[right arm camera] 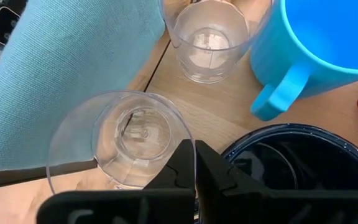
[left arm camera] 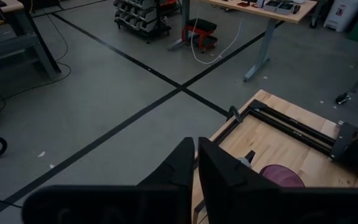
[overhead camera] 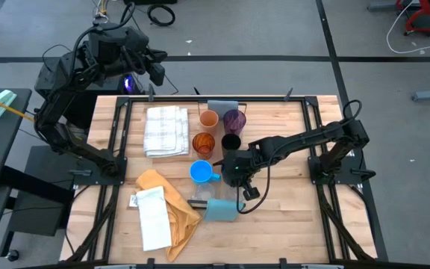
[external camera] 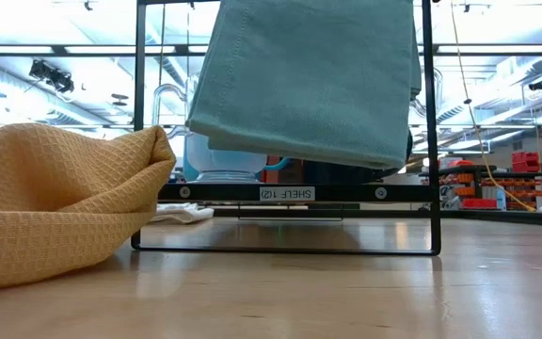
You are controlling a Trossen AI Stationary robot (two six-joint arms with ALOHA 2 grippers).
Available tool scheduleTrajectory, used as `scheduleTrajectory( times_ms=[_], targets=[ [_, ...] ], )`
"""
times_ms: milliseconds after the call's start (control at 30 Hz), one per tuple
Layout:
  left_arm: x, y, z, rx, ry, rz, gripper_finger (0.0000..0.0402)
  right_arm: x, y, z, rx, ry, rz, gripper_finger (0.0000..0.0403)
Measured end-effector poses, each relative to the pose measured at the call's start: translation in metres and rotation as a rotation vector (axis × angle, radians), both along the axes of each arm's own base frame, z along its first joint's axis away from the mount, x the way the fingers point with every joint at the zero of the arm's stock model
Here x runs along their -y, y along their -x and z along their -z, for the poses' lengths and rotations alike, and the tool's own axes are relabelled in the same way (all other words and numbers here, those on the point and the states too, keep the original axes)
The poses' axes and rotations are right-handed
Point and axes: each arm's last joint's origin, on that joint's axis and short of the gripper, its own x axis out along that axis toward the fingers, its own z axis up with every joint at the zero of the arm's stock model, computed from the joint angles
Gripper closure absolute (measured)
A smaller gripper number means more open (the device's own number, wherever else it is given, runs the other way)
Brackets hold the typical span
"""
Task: Stack small to large cups/mugs on shelf
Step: Put the transparent mug on the shelf
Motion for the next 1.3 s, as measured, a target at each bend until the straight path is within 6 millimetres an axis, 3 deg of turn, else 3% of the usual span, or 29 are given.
scheduleTrajectory(
  times_ms=[533,1300],
  targets=[
    [0.000,0.000,0.000,-0.001,-0.001,0.001,0.0367,-0.001,-0.006,0.013,-0.043,-0.013,0.012,0.0398],
    [0.000,0.000,0.000,0.002,0.001,0.000,0.0373,0.001,-0.007,0.013,-0.047,-0.020,0.023,0.0380]
  ],
)
